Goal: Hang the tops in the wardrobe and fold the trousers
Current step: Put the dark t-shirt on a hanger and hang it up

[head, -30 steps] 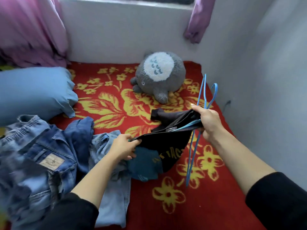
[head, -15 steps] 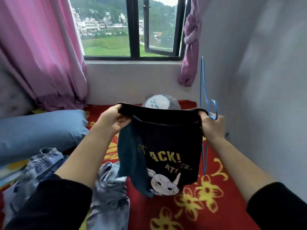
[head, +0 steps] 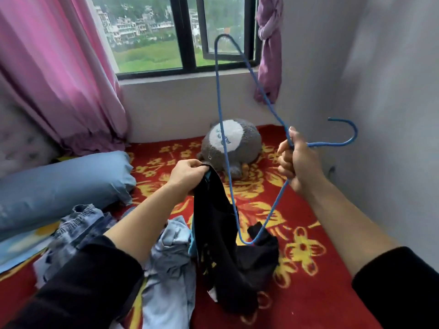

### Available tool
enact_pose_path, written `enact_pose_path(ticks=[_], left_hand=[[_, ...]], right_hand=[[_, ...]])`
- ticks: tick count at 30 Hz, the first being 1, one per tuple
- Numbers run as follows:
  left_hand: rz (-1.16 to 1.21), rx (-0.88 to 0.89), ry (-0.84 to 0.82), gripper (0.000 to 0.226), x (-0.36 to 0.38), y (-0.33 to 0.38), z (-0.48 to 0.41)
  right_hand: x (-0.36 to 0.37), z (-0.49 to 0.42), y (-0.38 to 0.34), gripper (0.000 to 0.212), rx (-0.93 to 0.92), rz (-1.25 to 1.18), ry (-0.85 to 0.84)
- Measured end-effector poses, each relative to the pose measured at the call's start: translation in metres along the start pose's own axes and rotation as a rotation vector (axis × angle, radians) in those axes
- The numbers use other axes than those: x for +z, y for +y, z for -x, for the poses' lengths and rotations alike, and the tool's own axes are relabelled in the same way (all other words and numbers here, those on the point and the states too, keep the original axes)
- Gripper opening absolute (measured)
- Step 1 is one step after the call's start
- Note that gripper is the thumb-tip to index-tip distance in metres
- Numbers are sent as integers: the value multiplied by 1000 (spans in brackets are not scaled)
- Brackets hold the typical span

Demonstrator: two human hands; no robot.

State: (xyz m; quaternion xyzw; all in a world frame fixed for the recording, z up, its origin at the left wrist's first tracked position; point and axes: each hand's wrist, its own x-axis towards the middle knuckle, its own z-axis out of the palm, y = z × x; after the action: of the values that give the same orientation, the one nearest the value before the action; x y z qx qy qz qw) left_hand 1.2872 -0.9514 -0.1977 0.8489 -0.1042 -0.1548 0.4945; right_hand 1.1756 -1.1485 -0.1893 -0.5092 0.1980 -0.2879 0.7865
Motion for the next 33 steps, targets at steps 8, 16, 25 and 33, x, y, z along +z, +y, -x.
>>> enact_pose_path(ticks=[8, 16, 25, 33], left_hand=[[-39, 76, -117, 13, -25, 5, 13], [278, 30, -35, 22, -67, 10, 17], [403, -14, 317, 21, -128, 4, 15], [71, -52, 594, 8, -147, -41, 43]], right_hand=[[43, -4, -30, 46, -81, -302, -126], [65, -16, 33, 28, 40, -9, -138], [38, -19, 40, 41, -182, 746, -316], [62, -13, -4, 38, -327, 983, -470]])
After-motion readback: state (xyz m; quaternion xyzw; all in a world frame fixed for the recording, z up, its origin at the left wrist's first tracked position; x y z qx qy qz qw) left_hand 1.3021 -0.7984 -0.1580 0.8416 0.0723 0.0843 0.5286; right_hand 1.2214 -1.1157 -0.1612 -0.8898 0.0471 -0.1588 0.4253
